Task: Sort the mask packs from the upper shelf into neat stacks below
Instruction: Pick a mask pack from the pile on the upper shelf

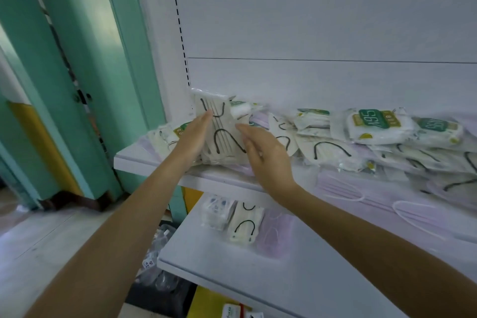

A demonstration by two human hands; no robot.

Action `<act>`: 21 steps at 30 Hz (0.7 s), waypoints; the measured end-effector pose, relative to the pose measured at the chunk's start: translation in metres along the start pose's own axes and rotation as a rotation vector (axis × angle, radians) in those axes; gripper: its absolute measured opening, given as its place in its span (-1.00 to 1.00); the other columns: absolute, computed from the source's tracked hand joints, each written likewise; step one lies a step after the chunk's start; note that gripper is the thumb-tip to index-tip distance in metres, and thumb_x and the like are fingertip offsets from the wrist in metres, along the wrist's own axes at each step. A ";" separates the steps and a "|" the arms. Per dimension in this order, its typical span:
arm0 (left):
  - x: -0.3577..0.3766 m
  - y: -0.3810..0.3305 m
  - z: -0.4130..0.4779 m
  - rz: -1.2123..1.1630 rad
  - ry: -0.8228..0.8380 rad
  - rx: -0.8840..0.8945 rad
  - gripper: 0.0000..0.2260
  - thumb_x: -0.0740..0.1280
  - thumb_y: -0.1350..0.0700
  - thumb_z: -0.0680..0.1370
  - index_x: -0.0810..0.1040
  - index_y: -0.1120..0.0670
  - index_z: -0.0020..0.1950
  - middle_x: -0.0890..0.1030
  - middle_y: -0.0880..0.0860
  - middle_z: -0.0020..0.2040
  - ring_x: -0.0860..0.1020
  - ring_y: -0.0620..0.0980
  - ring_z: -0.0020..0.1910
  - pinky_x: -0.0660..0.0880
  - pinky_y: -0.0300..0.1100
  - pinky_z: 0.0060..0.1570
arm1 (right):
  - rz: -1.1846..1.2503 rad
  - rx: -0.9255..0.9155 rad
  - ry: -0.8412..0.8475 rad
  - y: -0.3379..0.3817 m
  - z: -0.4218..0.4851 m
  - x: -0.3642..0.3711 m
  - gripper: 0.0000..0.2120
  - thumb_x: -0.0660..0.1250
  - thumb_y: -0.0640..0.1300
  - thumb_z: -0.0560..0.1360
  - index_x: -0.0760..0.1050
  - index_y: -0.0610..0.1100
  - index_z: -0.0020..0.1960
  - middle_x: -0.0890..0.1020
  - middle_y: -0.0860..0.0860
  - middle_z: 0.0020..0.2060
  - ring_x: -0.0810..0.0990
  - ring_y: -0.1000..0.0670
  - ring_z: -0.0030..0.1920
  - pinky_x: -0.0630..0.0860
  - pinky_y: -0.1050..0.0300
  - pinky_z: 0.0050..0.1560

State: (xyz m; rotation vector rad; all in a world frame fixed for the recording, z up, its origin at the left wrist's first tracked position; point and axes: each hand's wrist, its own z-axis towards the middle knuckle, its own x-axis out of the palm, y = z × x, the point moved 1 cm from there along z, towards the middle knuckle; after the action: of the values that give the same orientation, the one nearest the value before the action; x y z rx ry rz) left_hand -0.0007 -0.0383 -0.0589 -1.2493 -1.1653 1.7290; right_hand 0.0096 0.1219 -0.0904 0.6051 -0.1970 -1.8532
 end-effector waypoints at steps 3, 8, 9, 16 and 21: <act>-0.004 0.006 0.003 -0.134 0.081 -0.006 -0.45 0.09 -0.40 0.46 0.51 -0.10 0.26 0.51 0.02 0.32 0.45 0.05 0.31 0.33 0.13 0.33 | 0.003 -0.138 -0.035 0.001 0.006 -0.003 -0.73 0.18 -0.26 0.53 0.57 -0.28 0.14 0.64 -0.14 0.08 0.52 0.04 0.13 0.32 0.43 0.22; 0.000 0.006 -0.003 -0.243 0.187 0.043 -0.79 0.27 -0.18 0.52 0.52 -0.09 0.04 0.59 -0.05 -0.03 0.55 -0.03 0.03 0.44 -0.15 0.07 | -0.143 -0.428 0.244 -0.002 -0.012 0.013 -0.72 0.18 -0.17 0.54 0.60 -0.14 0.13 0.63 -0.06 0.11 0.53 -0.03 0.15 0.28 0.02 0.27; -0.002 0.007 -0.004 -0.197 0.166 0.072 -0.90 0.30 -0.04 0.55 0.48 -0.07 0.02 0.55 -0.08 -0.02 0.52 -0.09 0.03 0.41 -0.20 0.06 | -0.162 -0.408 0.327 -0.001 -0.013 0.015 -0.71 0.18 -0.12 0.53 0.59 -0.11 0.16 0.61 -0.03 0.14 0.52 -0.02 0.18 0.22 0.02 0.30; -0.026 0.007 -0.009 -0.020 -0.055 0.283 -0.45 0.20 0.38 0.56 0.14 0.06 0.49 0.26 -0.07 0.46 0.25 -0.16 0.40 0.19 -0.66 0.05 | -0.248 0.185 0.418 -0.012 0.037 0.003 -0.65 0.22 0.01 0.56 0.51 -0.18 0.22 0.61 -0.13 0.10 0.53 -0.12 0.13 0.40 0.06 0.15; -0.030 0.008 -0.009 0.003 -0.066 0.326 -0.25 0.19 0.43 0.55 -0.18 0.01 0.54 -0.13 -0.03 0.56 -0.04 -0.09 0.48 0.23 -0.70 0.01 | -0.535 0.745 0.638 -0.058 0.059 0.015 -0.48 0.18 0.14 0.49 0.32 -0.08 0.37 0.46 -0.13 0.27 0.33 -0.20 0.36 0.17 -0.13 0.34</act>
State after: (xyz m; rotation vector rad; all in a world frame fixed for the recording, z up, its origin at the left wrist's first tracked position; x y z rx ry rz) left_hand 0.0166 -0.0654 -0.0573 -1.0033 -0.8727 1.8844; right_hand -0.0715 0.1198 -0.0689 1.8740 -0.3188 -1.9495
